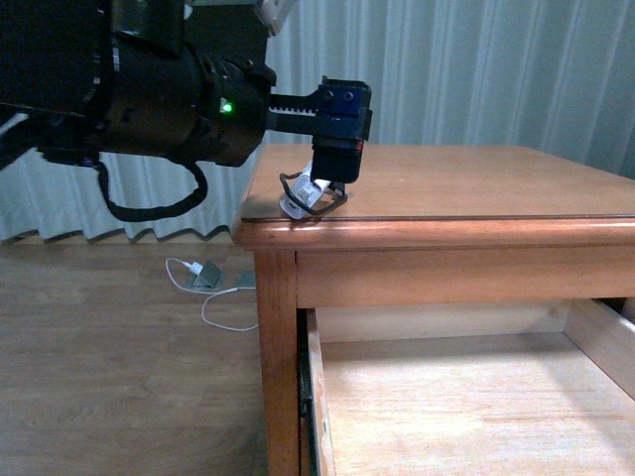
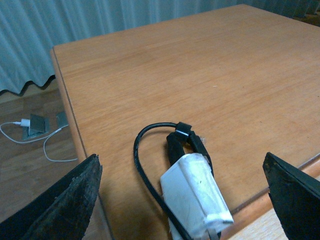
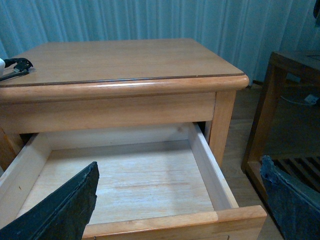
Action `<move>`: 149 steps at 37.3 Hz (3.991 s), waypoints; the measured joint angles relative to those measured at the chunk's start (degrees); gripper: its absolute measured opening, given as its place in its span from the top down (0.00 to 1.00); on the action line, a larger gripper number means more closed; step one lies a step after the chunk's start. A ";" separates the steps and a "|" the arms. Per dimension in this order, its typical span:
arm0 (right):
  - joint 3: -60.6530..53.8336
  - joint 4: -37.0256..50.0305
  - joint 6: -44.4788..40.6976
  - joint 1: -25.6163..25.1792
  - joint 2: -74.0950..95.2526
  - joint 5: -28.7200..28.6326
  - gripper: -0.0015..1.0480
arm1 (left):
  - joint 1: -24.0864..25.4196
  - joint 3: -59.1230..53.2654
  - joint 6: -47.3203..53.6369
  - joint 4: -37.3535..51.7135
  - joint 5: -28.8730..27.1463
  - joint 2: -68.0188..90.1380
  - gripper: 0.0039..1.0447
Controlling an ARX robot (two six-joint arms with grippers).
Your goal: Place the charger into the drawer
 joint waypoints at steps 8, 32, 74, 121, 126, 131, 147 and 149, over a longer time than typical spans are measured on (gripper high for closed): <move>0.00 0.00 0.00 0.00 0.00 0.00 0.09 | -0.20 6.21 0.50 -2.51 -0.15 6.97 0.06; 0.00 0.00 0.00 0.00 0.00 0.00 0.09 | -1.18 7.32 3.65 -4.42 2.54 9.57 0.64; 0.00 0.00 0.00 0.00 0.00 0.00 0.09 | -4.52 -10.05 3.87 4.15 -5.57 -7.98 0.06; 0.00 0.00 0.00 0.00 0.00 0.00 0.09 | 12.72 -57.92 -4.90 -21.05 -7.32 -86.25 0.71; 0.00 -0.02 0.00 0.00 0.00 -0.02 0.09 | 18.84 -59.80 -4.33 -25.94 0.61 -93.46 0.96; 0.00 0.00 0.00 0.00 0.00 0.02 0.09 | 23.45 -61.46 -4.33 -25.94 3.04 -94.82 0.96; 0.00 0.00 0.00 0.00 0.00 0.00 0.09 | 23.63 -64.89 -4.26 -25.40 3.13 -98.57 0.96; -0.04 -0.02 0.00 0.00 0.00 -0.02 0.09 | 23.63 -64.89 -4.22 -25.42 3.17 -98.79 0.96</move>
